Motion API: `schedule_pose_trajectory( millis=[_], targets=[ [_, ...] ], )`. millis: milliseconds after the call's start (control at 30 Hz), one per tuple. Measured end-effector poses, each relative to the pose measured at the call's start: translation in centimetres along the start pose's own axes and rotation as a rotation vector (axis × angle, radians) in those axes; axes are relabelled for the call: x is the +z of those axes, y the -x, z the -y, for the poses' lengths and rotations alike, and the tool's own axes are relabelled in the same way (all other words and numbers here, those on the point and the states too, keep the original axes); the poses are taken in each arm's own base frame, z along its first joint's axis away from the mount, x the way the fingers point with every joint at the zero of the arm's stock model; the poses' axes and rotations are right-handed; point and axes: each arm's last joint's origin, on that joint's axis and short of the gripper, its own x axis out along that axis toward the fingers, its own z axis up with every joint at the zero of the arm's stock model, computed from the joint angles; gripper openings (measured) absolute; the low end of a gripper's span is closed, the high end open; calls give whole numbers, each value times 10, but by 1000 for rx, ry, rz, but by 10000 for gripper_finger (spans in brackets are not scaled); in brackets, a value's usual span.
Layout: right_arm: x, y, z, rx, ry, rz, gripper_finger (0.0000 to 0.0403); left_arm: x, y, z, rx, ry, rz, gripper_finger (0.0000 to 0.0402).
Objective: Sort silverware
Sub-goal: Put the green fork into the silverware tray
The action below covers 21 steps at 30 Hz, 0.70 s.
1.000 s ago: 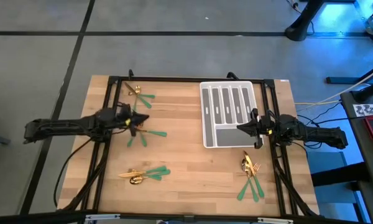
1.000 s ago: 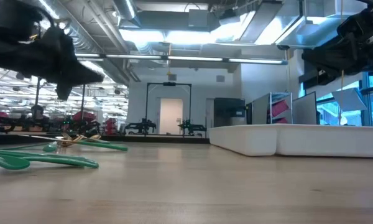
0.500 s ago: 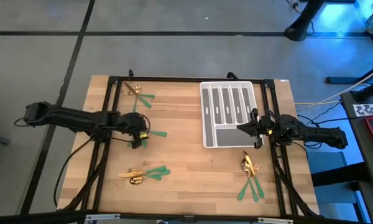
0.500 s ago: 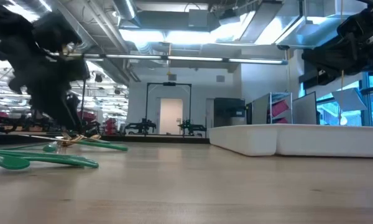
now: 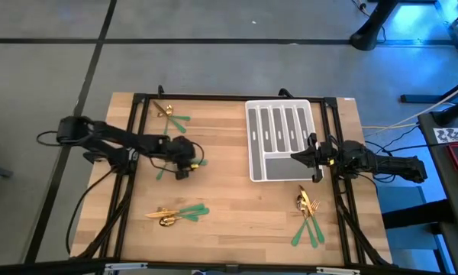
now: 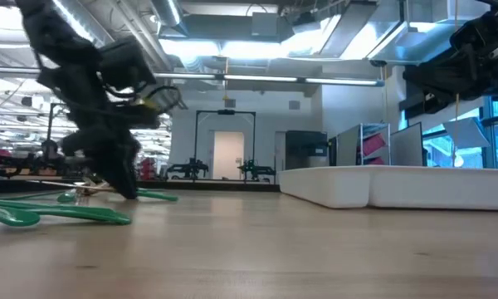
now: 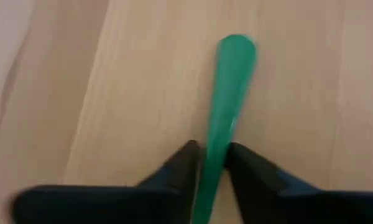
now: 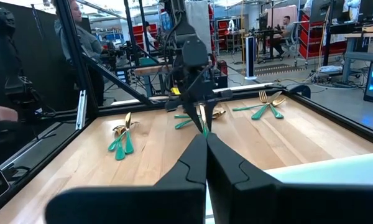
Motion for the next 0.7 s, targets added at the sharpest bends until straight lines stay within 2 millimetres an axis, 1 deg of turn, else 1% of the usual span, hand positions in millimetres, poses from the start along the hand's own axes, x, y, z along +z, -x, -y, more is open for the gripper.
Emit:
schedule_pose_trajectory(
  millis=[33,67,133,200,267,367,467,533,600,700],
  targets=[
    [0,0,0,-2,0,0,1,6,-3,1,-4,-14,10,35],
    [0,0,0,-3,0,0,1,13,-5,3,-12,-36,32,24],
    [0,0,0,-3,0,0,1,32,-7,10,-36,-70,101,24],
    [0,0,0,-3,0,0,1,53,-5,20,-66,-110,196,32],
    [0,0,0,-3,0,0,1,68,-4,32,-110,-165,270,32],
    [0,0,0,-3,0,0,1,76,-9,53,-197,-293,312,24],
    [0,0,0,-4,0,1,1,79,-14,70,-210,-390,339,27],
    [0,0,0,-4,0,0,1,73,-21,76,-190,-439,300,52],
    [0,0,0,-5,0,0,1,71,-24,78,-184,-452,283,95],
    [0,0,0,-5,0,0,1,75,-23,77,-184,-385,293,165]
  ],
)
